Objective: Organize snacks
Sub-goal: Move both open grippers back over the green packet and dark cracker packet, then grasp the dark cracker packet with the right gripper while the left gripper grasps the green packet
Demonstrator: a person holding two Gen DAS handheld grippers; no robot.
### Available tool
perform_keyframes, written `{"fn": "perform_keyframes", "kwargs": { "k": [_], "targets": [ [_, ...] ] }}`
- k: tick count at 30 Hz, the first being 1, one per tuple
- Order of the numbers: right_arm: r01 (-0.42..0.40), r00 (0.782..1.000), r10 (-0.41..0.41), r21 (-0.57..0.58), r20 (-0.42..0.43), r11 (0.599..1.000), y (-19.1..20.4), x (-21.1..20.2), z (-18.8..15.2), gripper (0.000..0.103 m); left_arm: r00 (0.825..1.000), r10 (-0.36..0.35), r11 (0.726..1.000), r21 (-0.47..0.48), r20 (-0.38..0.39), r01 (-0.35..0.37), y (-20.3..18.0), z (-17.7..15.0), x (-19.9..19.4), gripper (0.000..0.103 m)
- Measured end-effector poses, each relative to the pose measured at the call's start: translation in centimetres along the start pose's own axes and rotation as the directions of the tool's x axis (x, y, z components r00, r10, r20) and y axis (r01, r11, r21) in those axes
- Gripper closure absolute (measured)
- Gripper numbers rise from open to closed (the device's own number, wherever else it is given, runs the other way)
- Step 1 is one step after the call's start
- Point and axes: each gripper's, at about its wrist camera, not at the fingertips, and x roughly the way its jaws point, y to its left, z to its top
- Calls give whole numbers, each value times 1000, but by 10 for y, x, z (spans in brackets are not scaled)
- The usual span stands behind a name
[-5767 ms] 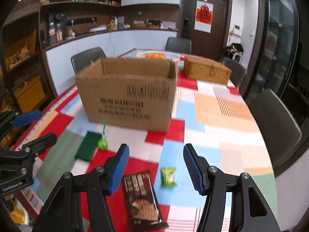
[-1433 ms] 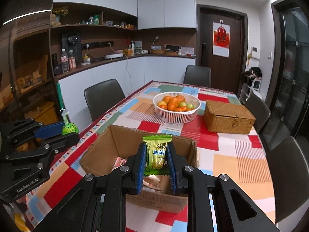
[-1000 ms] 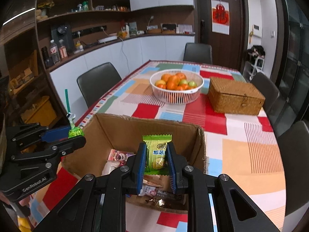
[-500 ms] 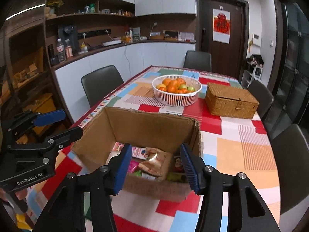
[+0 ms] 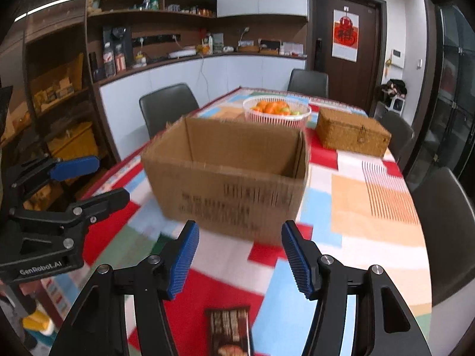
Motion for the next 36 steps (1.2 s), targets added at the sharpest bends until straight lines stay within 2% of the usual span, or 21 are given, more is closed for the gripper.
{"fn": "perform_keyframes", "kwargs": {
  "k": [9,14,22,29,36],
  "targets": [
    [-33,990,32,-2,-140,999,7,12,-52,44,993,-25,1000,1,-115,26,-11,-42,11,35],
    [-47,973,43,-12,-227,999,14,27,-77,44,984,-25,1000,3,-178,26,-15,-65,20,34],
    [-35,940,21,-36,-339,999,14,48,-103,44,958,-49,999,-17,-283,46,-19,-93,40,34],
    [-41,916,24,-34,-401,999,13,61,-115,44,941,-69,997,-41,-333,59,-18,-103,55,33],
    [-29,910,9,-41,-415,999,12,72,-119,44,930,-75,997,-60,-360,57,-14,-109,66,33]
  ]
}}
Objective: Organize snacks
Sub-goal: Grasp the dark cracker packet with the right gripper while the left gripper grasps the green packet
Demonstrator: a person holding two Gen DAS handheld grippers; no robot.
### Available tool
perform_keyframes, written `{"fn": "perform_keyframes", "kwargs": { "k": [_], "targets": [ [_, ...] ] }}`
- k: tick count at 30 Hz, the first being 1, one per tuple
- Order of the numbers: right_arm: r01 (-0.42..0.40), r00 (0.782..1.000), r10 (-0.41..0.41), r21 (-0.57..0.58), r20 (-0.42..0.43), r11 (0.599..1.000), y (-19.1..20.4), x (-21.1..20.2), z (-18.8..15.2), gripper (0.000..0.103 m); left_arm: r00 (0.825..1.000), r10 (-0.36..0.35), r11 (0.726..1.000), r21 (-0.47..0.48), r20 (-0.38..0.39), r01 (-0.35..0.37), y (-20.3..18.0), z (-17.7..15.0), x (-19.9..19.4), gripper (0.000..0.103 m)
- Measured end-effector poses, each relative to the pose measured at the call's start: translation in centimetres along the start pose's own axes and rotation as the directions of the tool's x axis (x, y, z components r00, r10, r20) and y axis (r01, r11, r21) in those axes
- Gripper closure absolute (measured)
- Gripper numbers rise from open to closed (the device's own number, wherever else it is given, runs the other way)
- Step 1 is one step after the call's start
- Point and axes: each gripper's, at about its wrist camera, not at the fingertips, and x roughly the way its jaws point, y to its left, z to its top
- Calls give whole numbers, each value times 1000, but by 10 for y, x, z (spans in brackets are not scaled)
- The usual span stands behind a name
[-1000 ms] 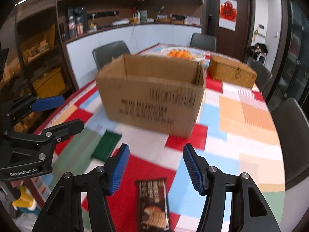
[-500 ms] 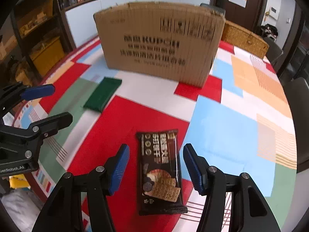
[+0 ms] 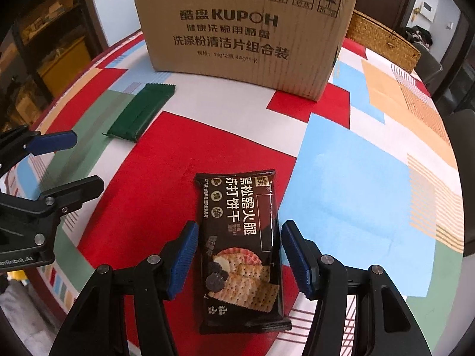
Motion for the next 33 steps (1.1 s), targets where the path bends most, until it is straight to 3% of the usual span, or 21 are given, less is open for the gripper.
{"fn": "perform_keyframes", "kwargs": {
  "k": [5,7,23,33],
  "targets": [
    [-6,1000,6,16,-3,1000,-1,7,1,46,1000,-5,1000,-13,-10,5,4,1,5,32],
    [-5,1000,5,15,4,1000,0,7,3,52,1000,-8,1000,-22,-13,8,6,1,7,32],
    [-7,996,0,74,92,997,6,0,34,53,999,-14,995,-103,48,19,35,31,25,33],
    [-25,993,10,127,115,992,1,6,56,53,998,49,993,-110,32,-45,36,53,57,38]
  ]
}}
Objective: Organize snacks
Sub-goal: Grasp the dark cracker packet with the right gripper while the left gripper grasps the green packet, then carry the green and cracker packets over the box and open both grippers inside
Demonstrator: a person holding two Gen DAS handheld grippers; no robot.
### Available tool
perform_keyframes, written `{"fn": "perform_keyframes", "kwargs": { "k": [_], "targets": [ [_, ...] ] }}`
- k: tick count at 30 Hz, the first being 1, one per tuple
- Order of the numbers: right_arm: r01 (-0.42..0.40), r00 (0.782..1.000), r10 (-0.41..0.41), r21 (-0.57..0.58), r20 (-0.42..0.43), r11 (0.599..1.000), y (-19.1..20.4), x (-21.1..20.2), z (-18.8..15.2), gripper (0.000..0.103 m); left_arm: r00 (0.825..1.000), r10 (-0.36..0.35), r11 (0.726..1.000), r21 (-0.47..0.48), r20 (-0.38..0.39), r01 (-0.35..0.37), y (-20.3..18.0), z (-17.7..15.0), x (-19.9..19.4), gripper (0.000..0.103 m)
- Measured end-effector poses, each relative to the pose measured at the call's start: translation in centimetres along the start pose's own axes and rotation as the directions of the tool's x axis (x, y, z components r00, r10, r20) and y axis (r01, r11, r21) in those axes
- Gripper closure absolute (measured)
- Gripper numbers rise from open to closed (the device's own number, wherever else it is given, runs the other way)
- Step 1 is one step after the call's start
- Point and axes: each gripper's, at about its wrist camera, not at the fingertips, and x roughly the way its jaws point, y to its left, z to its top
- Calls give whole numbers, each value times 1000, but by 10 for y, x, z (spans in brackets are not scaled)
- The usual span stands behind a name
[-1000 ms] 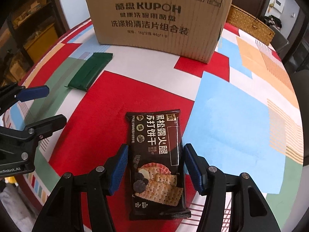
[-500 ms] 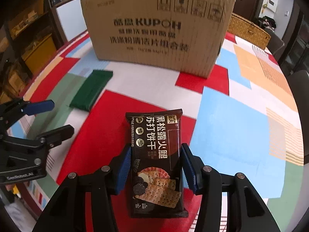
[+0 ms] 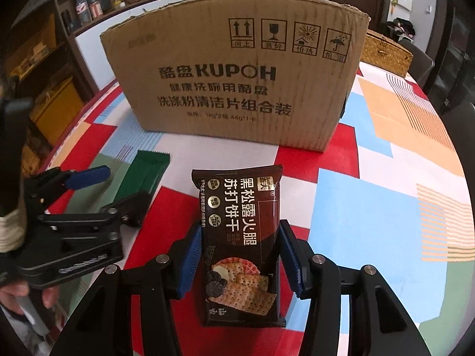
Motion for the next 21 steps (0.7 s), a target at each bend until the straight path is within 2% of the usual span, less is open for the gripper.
{"fn": "perform_keyframes", "kwargs": {
  "k": [3,5,12,21],
  "targets": [
    [0,1000,0,1,2,1000,0,1,3,52,1000,-5,1000,-16,0,5,0,0,4,45],
    [-7,1000,7,7,0,1000,0,3,5,52,1000,-16,1000,-11,10,16,-1,-1,3,58],
    [-15,1000,15,16,-1,1000,-2,1,3,52,998,-60,998,-21,6,60,0,-3,-5,59],
    [-23,999,23,22,29,999,-5,-19,2,53,992,-95,995,-19,82,97,-2,-7,-47,60]
  ]
}}
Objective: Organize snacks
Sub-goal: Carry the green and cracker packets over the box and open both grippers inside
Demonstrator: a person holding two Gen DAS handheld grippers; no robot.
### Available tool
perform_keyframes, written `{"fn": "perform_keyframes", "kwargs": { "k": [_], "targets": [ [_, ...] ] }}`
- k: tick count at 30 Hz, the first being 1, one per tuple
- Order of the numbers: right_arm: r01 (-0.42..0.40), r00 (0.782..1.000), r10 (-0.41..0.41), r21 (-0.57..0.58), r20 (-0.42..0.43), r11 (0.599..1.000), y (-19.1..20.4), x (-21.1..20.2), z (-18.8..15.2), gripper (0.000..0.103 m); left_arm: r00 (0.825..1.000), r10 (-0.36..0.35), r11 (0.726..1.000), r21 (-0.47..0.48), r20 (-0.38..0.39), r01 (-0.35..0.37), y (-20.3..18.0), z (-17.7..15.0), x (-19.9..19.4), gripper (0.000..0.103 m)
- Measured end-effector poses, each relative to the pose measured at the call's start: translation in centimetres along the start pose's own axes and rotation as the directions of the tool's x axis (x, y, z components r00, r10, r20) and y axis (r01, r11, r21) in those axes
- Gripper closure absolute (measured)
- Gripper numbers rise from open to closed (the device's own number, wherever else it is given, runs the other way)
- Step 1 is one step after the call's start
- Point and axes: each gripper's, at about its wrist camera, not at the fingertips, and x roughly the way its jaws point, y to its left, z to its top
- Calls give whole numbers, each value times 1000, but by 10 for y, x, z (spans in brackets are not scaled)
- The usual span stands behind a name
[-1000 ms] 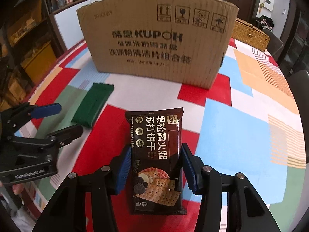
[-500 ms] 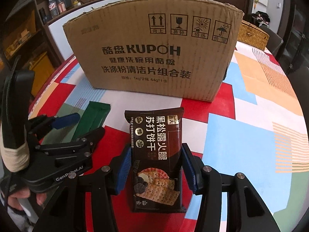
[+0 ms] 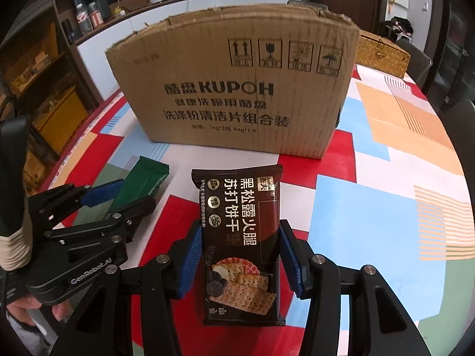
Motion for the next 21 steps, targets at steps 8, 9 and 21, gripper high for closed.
{"fn": "perform_keyframes", "kwargs": {
  "k": [8,9,21],
  "targets": [
    [5,998,-5,0,65,1000,4,-30,1,53,995,-15,1000,25,100,12,-6,3,-43,60],
    [6,997,-6,1,75,1000,5,-34,2,53,993,-16,1000,28,115,13,-7,4,-49,60],
    [5,975,-5,0,222,1000,8,-82,19,53,961,-23,998,69,275,4,-14,30,-106,60]
  ]
}}
